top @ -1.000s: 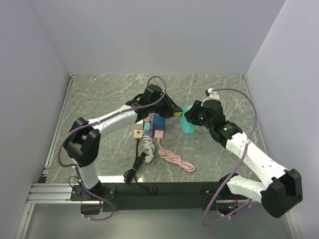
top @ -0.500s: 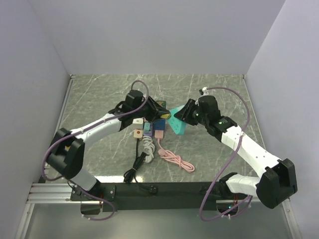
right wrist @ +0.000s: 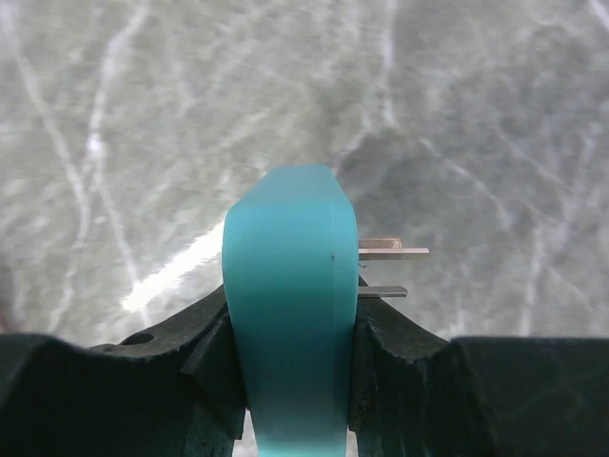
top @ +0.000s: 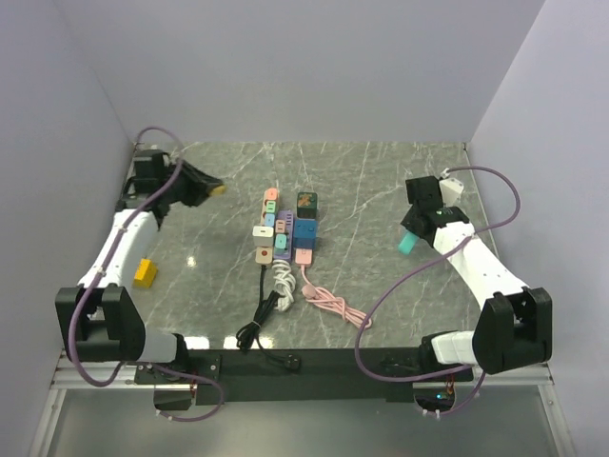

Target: Pull the plug off the socket

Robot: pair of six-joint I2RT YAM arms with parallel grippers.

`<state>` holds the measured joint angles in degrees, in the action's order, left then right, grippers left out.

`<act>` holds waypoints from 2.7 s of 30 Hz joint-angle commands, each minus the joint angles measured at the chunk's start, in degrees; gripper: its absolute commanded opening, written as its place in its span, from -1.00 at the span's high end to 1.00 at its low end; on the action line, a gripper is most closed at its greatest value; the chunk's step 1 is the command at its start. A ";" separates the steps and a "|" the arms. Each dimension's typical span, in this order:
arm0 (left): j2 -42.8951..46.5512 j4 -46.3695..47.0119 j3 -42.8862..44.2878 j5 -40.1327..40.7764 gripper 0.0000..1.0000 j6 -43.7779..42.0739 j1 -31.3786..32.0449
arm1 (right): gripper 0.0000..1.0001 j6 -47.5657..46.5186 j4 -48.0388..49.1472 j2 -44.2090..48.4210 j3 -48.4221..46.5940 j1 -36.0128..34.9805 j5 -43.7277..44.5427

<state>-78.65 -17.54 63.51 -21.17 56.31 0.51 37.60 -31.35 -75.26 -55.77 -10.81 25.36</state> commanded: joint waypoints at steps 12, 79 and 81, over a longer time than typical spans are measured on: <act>-7.47 -4.17 -4.44 11.58 0.99 -14.04 -28.37 | 1.00 4.58 -1.95 -0.40 1.63 8.43 5.75; 8.43 -3.91 -10.86 -0.10 -0.97 -10.61 -9.75 | -0.59 -3.58 -18.05 -14.31 -21.85 4.14 -7.30; 8.08 -4.17 -9.99 -0.10 -0.98 -10.79 -9.04 | -0.60 -8.04 -13.07 -12.63 -19.83 0.90 -13.73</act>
<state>-71.83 -23.31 52.62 -21.12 45.95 -9.67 36.64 -51.16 -91.57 -77.84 -5.93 23.70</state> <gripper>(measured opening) 0.987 0.798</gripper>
